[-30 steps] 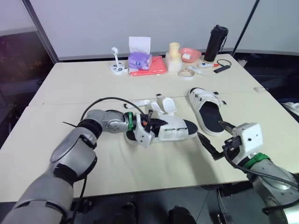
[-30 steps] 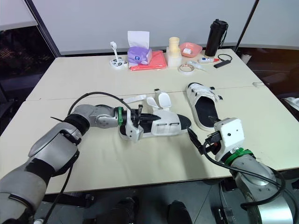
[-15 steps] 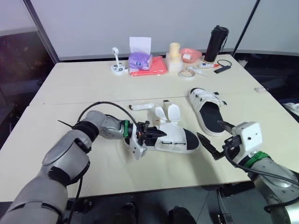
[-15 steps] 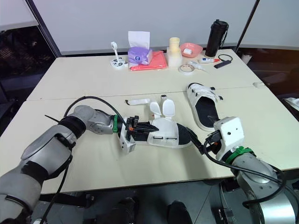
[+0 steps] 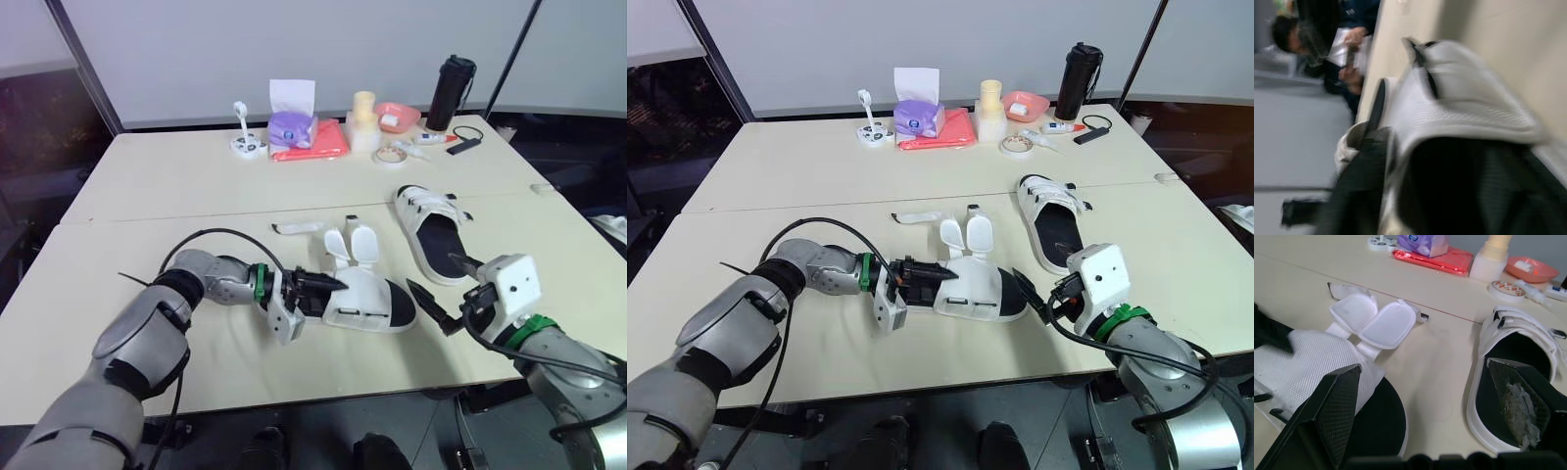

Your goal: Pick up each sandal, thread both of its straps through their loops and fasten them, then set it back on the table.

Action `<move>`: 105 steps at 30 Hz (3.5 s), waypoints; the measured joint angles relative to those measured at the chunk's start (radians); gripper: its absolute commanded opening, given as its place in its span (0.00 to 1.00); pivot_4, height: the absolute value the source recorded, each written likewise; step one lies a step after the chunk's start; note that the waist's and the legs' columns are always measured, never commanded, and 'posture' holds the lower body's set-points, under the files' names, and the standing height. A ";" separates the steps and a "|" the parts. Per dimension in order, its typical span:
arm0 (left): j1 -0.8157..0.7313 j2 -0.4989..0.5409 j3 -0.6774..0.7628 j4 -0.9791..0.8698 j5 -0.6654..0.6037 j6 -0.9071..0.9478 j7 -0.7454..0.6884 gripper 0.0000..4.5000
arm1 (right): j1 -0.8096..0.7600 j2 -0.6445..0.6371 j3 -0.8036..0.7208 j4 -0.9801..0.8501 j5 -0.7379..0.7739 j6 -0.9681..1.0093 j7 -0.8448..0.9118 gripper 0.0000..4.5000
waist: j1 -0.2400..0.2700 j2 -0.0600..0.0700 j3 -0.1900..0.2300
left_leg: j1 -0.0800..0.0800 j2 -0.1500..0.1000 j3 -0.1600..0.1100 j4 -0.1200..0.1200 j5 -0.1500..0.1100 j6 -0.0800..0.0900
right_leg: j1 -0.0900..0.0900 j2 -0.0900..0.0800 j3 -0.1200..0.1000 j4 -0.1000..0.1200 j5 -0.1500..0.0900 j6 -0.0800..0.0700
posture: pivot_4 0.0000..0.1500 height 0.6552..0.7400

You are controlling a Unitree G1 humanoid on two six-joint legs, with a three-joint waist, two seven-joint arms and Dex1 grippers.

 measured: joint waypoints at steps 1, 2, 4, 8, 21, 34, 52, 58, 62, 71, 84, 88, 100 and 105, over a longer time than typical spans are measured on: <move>0.001 0.001 0.013 0.010 -0.043 -0.004 -0.045 0.99 | 0.000 -0.001 0.000 0.000 0.000 -0.001 0.001 1.00 | 0.000 0.000 -0.001 | 0.000 0.000 0.000 0.000 0.000 0.000 | 0.000 0.000 0.000 0.000 0.000 0.000 | 1.00 1.00; 0.002 0.001 0.022 0.016 -0.077 -0.006 -0.083 0.99 | -0.001 -0.002 0.001 0.000 0.000 -0.001 0.002 1.00 | -0.001 0.000 -0.001 | 0.000 0.000 0.000 0.000 0.000 0.000 | 0.000 0.000 0.000 0.000 0.000 0.000 | 1.00 1.00; 0.018 0.015 0.034 0.025 -0.158 -0.017 -0.183 0.99 | -0.003 -0.006 0.002 0.003 0.000 -0.002 0.005 1.00 | -0.007 -0.001 -0.002 | 0.001 0.000 0.000 0.000 0.000 0.000 | 0.001 0.000 0.000 0.000 0.000 0.000 | 1.00 1.00; 0.060 0.054 0.063 0.030 -0.325 -0.017 -0.366 0.99 | -0.003 -0.014 0.004 0.011 0.000 -0.010 0.013 1.00 | -0.010 -0.001 -0.002 | 0.002 0.001 0.000 0.000 0.000 0.000 | 0.000 0.001 0.000 0.001 0.000 0.000 | 1.00 1.00; 0.588 0.193 0.455 -0.797 -1.373 1.173 -0.935 0.99 | -0.008 -0.044 0.026 0.059 -0.001 -0.041 0.052 1.00 | -0.022 0.002 -0.004 | 0.002 0.004 -0.006 0.000 0.000 0.000 | 0.001 -0.001 0.002 0.002 0.000 -0.002 | 1.00 1.00; 0.861 -0.173 0.674 -1.424 -1.353 1.639 -0.191 0.99 | 0.005 -0.060 0.035 0.087 0.012 -0.060 0.102 1.00 | 0.005 0.002 -0.004 | 0.003 0.001 -0.001 0.001 0.000 0.000 | 0.003 0.000 0.002 0.001 0.000 -0.002 | 1.00 1.00; 0.924 -0.239 0.694 -1.430 -1.072 1.592 -0.193 1.00 | -0.008 -0.101 0.043 0.238 0.011 -0.128 0.196 0.01 | 0.026 0.002 -0.004 | 0.003 0.001 0.000 0.001 0.000 0.000 | 0.003 -0.001 0.002 -0.002 0.000 -0.003 | 1.00 1.00; 0.923 -0.241 0.695 -1.430 -1.056 1.593 -0.225 1.00 | -0.026 -0.101 0.125 0.337 -0.006 -0.180 0.237 0.01 | 0.026 0.002 -0.004 | 0.002 0.001 0.000 0.001 0.000 0.000 | 0.003 -0.001 0.002 -0.003 0.000 -0.003 | 1.00 1.00; 0.922 -0.241 0.697 -1.430 -1.055 1.597 -0.242 1.00 | -0.030 -0.100 0.157 0.386 -0.021 -0.225 0.254 0.01 | 0.026 0.002 -0.004 | 0.002 0.001 0.000 0.000 0.000 0.000 | 0.003 -0.001 0.002 -0.004 0.000 -0.003 | 1.00 1.00; 0.919 -0.229 0.699 -1.438 -1.055 1.624 -0.283 1.00 | -0.077 -0.072 0.234 0.480 -0.052 -0.320 0.272 0.01 | 0.026 0.002 -0.004 | 0.002 0.002 -0.001 0.000 0.000 0.000 | 0.003 0.000 0.001 -0.005 0.000 -0.003 | 1.00 1.00; 0.882 -0.188 0.711 -1.418 -1.119 1.708 -0.427 1.00 | -0.149 -0.032 0.321 0.617 -0.116 -0.457 0.316 0.01 | 0.006 0.000 -0.006 | 0.011 0.003 -0.003 -0.003 -0.001 -0.001 | 0.014 0.002 -0.001 -0.010 -0.001 -0.006 | 1.00 1.00; 0.739 -0.157 0.774 -1.317 -1.305 1.878 -0.566 1.00 | -0.150 -0.026 0.329 0.626 -0.128 -0.469 0.315 0.01 | 0.001 -0.003 -0.008 | 0.013 0.003 -0.004 -0.004 -0.001 -0.001 | 0.016 0.002 -0.002 -0.012 -0.002 -0.007 | 1.00 1.00; 0.250 -0.207 0.916 -0.682 -1.559 2.356 -0.668 1.00 | -0.149 -0.026 0.341 0.595 -0.167 -0.463 0.314 0.01 | -0.005 -0.008 -0.008 | 0.014 0.002 -0.005 -0.006 -0.001 0.000 | 0.016 0.002 -0.004 -0.013 0.000 -0.003 | 1.00 1.00; 0.095 -0.296 0.928 -0.415 -1.516 2.366 -0.635 1.00 | -0.150 -0.026 0.343 0.580 -0.179 -0.452 0.312 0.01 | -0.006 -0.009 -0.007 | 0.013 0.002 -0.005 -0.007 -0.001 0.000 | 0.015 0.002 -0.003 -0.013 0.000 -0.002 | 1.00 1.00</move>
